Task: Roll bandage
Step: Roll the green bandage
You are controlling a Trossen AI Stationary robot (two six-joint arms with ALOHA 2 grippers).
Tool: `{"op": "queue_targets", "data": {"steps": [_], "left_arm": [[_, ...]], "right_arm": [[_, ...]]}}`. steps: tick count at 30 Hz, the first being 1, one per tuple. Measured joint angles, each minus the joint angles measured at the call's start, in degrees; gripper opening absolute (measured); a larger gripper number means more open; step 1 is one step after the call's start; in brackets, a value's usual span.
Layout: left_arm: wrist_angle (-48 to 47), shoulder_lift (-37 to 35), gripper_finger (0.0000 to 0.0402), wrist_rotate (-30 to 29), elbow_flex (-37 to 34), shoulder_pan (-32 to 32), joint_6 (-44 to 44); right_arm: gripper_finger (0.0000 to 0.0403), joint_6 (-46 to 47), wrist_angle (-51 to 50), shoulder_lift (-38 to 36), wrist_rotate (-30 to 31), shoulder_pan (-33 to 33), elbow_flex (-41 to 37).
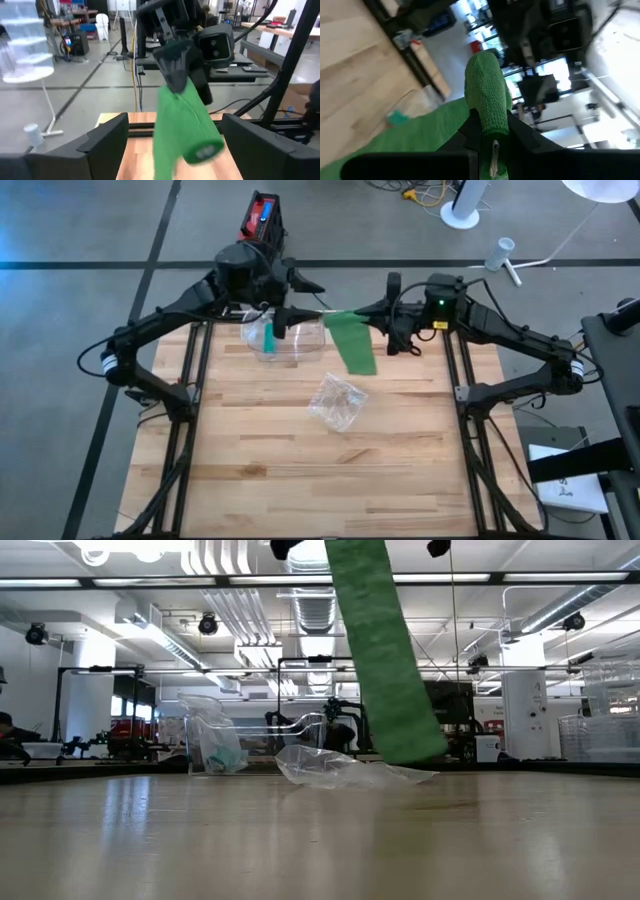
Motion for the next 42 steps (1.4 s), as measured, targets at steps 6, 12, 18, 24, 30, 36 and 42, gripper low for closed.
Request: {"op": "queue_targets", "data": {"steps": [6, 12, 18, 24, 30, 36, 42], "left_arm": [[2.1, 3.7, 0.0294, 0.3, 0.2, -0.4, 6.0], [2.3, 4.5, 0.0264, 0.4, 0.1, -0.3, 14.9], [3.4, 4.6, 0.0225, 5.7, -0.7, -0.4, 20.4], [9.4, 4.7, 0.0200, 6.7, -3.9, -1.0, 18.4], [8.5, 4.4, 0.0216, 2.3, -4.0, -0.3, 16.9], [4.8, 1.3, 0.0243, -5.0, -4.0, 1.0, 23.3], [5.0, -1.9, 0.0252, -5.8, -4.0, -2.1, 32.2]], "right_arm": [[0.0037, 1.6, -4.0, -0.4, 0.0, 0.4, 0.0], [0.0037, 5.3, -6.5, -1.8, -5.3, 1.2, 1.8], [0.0037, 16.9, -6.1, -1.0, -8.4, 0.8, 6.5], [0.0037, 35.2, -4.5, 1.2, -8.0, -2.3, 10.8], [0.0037, 52.8, -4.5, 2.9, -7.9, -3.6, 13.6], [0.0037, 63.1, -12.0, 3.5, -7.0, -4.4, 14.2], [0.0041, 66.0, -15.4, 3.9, -5.1, -5.0, 14.2]]}}
